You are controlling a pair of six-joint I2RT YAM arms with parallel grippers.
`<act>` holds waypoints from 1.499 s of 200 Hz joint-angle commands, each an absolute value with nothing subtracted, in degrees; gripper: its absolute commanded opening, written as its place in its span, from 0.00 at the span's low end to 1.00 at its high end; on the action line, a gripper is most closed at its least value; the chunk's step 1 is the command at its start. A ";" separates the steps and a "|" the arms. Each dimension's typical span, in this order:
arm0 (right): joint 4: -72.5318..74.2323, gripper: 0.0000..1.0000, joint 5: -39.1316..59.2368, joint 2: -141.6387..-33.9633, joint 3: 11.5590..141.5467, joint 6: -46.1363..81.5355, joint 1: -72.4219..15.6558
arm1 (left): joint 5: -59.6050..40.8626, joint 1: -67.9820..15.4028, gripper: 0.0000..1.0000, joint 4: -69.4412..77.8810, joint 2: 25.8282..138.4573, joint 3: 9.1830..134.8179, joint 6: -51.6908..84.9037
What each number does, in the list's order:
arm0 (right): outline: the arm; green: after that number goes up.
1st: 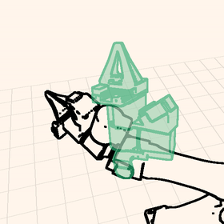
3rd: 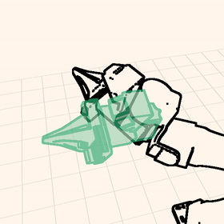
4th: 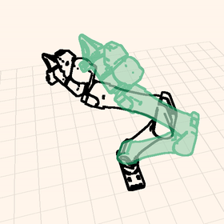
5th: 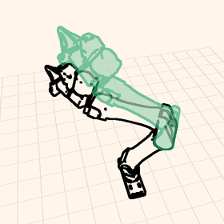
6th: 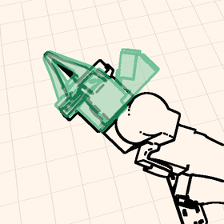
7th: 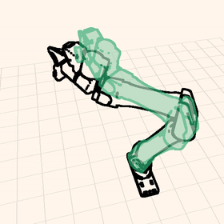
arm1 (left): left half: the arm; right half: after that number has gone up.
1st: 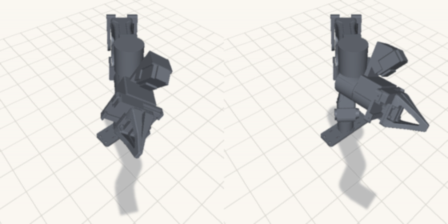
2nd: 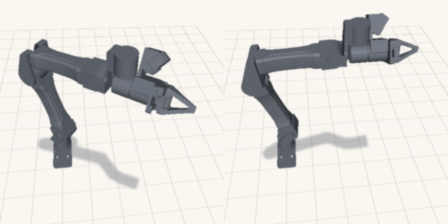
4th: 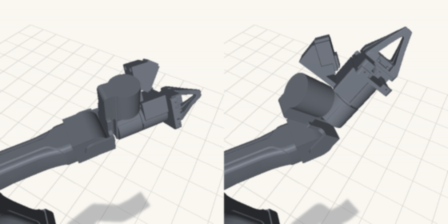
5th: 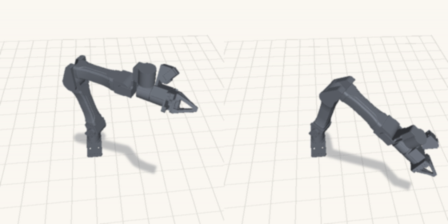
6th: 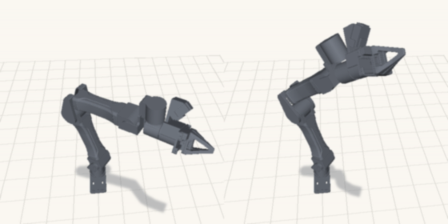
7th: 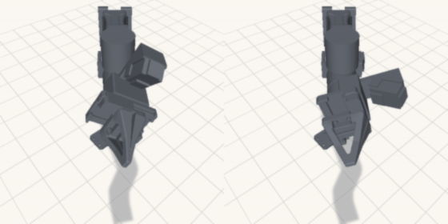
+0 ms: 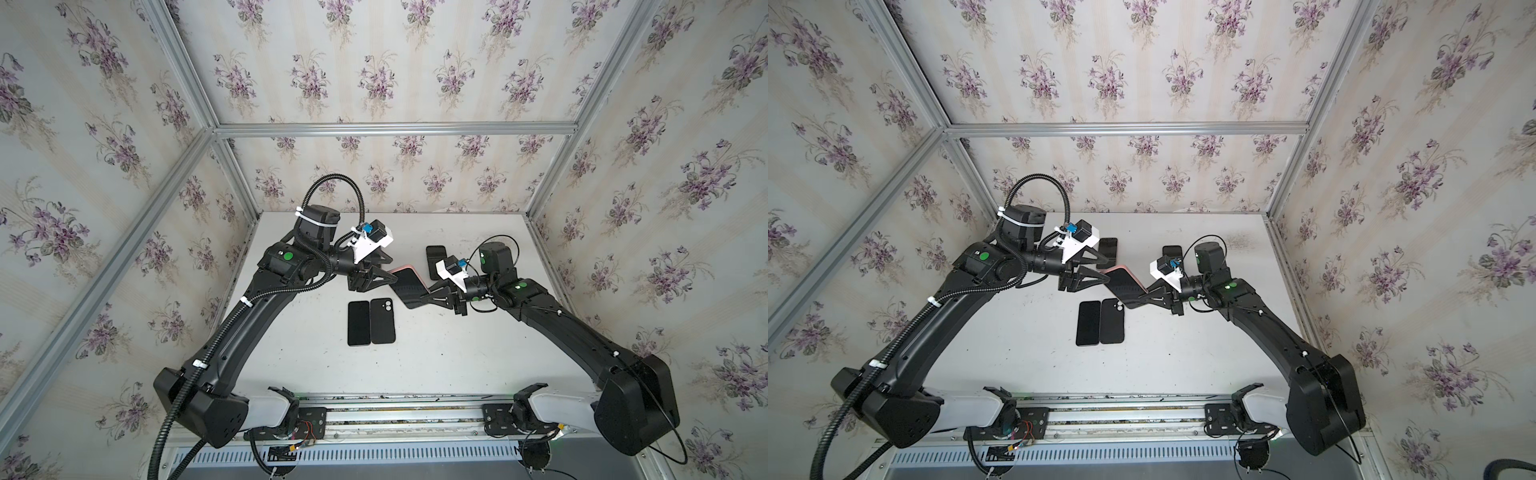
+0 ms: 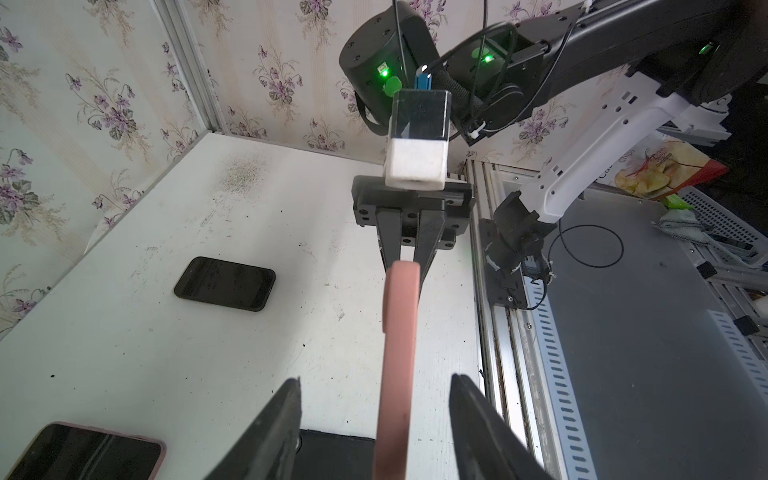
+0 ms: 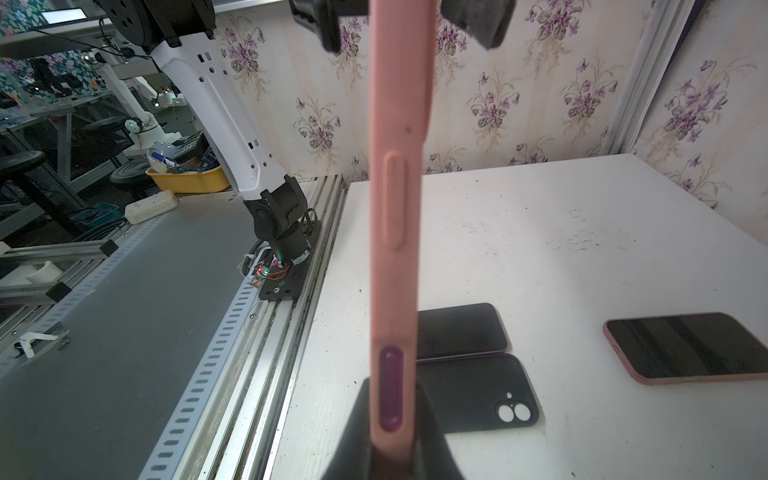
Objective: Take the phone out of the phone case
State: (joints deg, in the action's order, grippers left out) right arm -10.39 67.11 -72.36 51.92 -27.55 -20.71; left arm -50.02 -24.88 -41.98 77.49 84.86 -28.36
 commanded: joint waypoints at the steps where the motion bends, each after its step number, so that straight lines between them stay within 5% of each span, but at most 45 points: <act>1: -9.49 0.00 69.26 -72.50 53.13 -28.53 -20.67 | -51.44 -24.96 0.56 -42.41 77.93 84.54 -30.09; 78: -10.46 0.00 69.43 -73.01 53.70 -28.89 -20.71 | -51.97 -25.15 0.34 -43.99 79.70 84.64 -31.13; 112: -10.75 0.00 69.24 -73.12 53.62 -28.85 -20.69 | -52.14 -25.22 0.15 -45.33 80.63 85.31 -31.51; 159: -7.84 0.00 68.15 -72.95 52.76 -25.84 -20.71 | -53.29 -25.22 0.06 -45.82 80.77 86.55 -31.07; 198: 4.04 0.48 62.44 -70.50 48.34 -15.39 -20.65 | -55.04 -25.18 0.02 -45.80 81.21 89.86 -28.71; 222: 10.94 0.65 55.84 -67.99 45.83 -7.02 -20.51 | -53.57 -25.00 0.01 -45.01 81.41 93.21 -25.12; 255: 16.38 0.77 39.30 -62.58 44.47 8.09 -20.35 | -47.98 -24.01 0.01 -35.84 82.02 97.97 -7.96; 300: 19.45 0.77 23.65 -56.80 44.38 28.32 -19.87 | -41.67 -20.58 0.00 -28.03 86.91 108.24 22.54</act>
